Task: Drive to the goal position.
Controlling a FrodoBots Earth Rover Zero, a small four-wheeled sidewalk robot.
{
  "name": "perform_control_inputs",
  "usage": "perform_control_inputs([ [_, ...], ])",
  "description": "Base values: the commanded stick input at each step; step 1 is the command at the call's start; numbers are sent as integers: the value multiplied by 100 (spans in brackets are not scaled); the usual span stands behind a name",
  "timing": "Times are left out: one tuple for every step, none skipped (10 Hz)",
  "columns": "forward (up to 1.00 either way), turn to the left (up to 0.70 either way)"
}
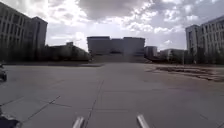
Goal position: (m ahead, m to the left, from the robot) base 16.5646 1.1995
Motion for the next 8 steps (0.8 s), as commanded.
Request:
perform_control_inputs([
  [70,0],
  [70,0],
  [70,0],
  [70,0],
  [70,0],
  [70,0],
  [70,0],
  [70,0],
])
